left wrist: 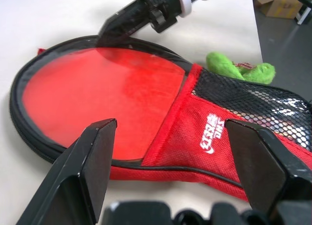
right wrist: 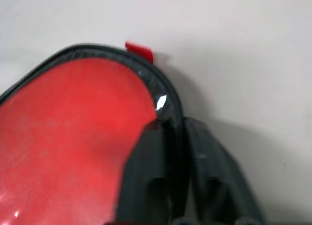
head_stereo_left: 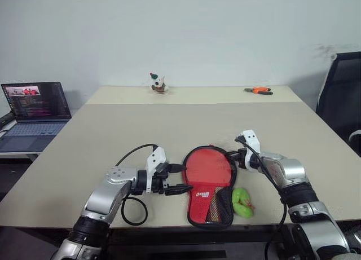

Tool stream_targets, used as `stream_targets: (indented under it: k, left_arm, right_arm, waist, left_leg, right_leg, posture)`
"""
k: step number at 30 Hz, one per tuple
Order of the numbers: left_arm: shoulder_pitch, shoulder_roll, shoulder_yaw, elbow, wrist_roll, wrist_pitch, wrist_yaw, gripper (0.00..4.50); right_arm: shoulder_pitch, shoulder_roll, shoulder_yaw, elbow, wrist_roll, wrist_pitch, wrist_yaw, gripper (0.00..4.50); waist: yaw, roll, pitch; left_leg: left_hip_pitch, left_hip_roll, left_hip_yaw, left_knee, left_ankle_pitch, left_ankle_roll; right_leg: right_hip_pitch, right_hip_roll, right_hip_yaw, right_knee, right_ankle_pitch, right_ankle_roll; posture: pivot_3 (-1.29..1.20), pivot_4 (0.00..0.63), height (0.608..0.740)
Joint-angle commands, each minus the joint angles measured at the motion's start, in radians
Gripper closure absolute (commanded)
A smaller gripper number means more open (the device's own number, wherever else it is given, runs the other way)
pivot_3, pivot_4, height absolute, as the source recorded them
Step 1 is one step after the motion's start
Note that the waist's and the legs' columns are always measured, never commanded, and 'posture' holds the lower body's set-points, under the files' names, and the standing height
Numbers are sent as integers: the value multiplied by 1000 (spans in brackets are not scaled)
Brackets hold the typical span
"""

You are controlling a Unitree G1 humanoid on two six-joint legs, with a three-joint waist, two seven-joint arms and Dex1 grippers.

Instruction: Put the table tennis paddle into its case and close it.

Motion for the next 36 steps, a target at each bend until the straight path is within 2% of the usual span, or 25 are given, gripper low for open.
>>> stream_targets:
  k: [1, 9, 17, 20, 22, 29, 30, 33, 36]
  left_arm:
    - [-5, 14, 17, -40, -22, 0, 11, 625]
    - [-10, 22, 6, -28, -20, -7, 14, 625]
    - [-50, 8, -17, 31, 3, -43, 10, 625]
    - [-92, -1, -29, 86, 19, -76, 3, 625]
    - [-124, -10, -41, 132, 33, -106, -6, 625]
    - [-248, -66, -73, 327, 90, -217, -21, 625]
    - [-282, -84, -81, 383, 105, -241, -25, 625]
    - [-379, -134, -108, 559, 152, -329, -37, 625]
    - [-453, -178, -121, 710, 193, -415, -43, 625]
  right_arm:
    - [-66, 34, 11, 37, -24, -57, 13, 4461]
    - [-171, 108, 0, 175, -63, -164, 5, 4461]
    - [-179, 117, 6, 213, -97, -174, 24, 4461]
    - [-173, 105, -23, 185, -90, -148, 5, 3841]
    - [-158, 84, -27, 128, -87, -115, 11, 3143]
    - [-18, -71, -66, -324, 46, 152, 113, 667]
    - [39, -135, -70, -438, 96, 201, 173, 368]
    - [205, -314, -78, -709, 207, 290, 312, 368]
    - [331, -443, -79, -872, 255, 298, 376, 368]
  waist:
    - [-3, 0, 0]
    - [-15, 1, 1]
    - [-12, 1, 1]
    - [-12, 1, 1]
    - [-9, 1, 1]
    - [6, 1, 2]
    - [6, 1, 2]
    - [23, 1, 3]
    - [25, 2, 4]
  left_leg:
    - [0, 0, 0, 0, 0, 0]
    - [0, 2, 2, 0, 0, 0]
    - [0, 1, 3, -1, 0, 0]
    - [0, 1, 3, -1, 0, 0]
    - [0, 1, 3, -1, 0, 0]
    - [-2, 0, 3, -1, 0, 0]
    - [-2, 0, 3, -1, 0, 0]
    - [-4, -1, 1, -1, 0, 0]
    - [-9, -2, 1, 5, -1, 2]
  right_leg:
    - [0, 0, 0, 0, 0, 0]
    - [-2, 2, 3, 1, 1, -2]
    - [-3, 1, 5, 0, 1, -2]
    - [-3, 2, 7, 1, 1, -2]
    - [-3, 2, 8, 0, 1, -2]
    - [-4, 1, 8, -1, 1, -1]
    - [-4, 1, 9, -1, 1, -1]
    - [-4, 1, 4, -2, 0, 0]
    - [-4, 0, -3, -3, 0, 1]
  posture:
    - [0, 150, 740]
    - [0, 150, 740]
    - [0, 150, 740]
    - [0, 150, 740]
    - [0, 150, 740]
    - [0, 150, 740]
    - [0, 150, 740]
    - [0, 150, 740]
    - [0, 150, 740]
